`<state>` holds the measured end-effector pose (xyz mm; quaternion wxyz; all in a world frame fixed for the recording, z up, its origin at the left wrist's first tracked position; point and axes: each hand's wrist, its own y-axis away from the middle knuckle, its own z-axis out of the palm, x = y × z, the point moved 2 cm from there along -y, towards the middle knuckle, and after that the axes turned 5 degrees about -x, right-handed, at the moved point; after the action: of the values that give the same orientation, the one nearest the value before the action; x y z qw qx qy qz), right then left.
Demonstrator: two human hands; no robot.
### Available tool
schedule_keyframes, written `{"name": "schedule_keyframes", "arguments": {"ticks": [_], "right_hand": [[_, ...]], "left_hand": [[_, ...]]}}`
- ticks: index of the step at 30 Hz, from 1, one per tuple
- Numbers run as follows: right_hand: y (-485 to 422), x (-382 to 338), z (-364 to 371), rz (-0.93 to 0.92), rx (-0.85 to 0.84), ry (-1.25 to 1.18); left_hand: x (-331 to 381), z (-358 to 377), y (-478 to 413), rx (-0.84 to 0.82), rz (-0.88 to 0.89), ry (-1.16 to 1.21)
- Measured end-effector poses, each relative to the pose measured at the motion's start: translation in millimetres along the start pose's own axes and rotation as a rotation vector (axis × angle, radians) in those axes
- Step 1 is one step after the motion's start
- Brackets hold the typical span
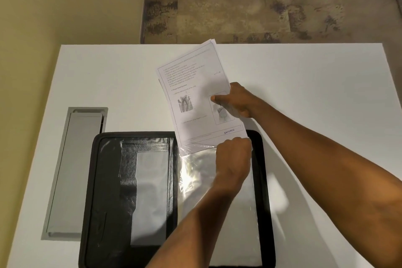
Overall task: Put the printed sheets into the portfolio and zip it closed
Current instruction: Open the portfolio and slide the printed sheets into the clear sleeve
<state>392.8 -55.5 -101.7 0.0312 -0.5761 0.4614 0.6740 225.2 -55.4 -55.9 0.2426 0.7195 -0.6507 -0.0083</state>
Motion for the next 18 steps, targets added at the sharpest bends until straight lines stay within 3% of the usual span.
{"name": "schedule_keyframes", "arguments": {"ticks": [5,12,18], "right_hand": [[2.6,3.8,-5.1,-0.013,0.013,0.036],[0.8,-0.9,-9.4,-0.012,0.018,0.056],[0.9,-0.3,-6.1,-0.003,0.011,0.082]], "left_hand": [[8.8,-5.9,11.6,-0.079,-0.016,0.036],[-1.7,5.9,8.6,0.163,0.156,-0.038],[-17.8,10.5,1.5,0.225,0.353,-0.053]]}}
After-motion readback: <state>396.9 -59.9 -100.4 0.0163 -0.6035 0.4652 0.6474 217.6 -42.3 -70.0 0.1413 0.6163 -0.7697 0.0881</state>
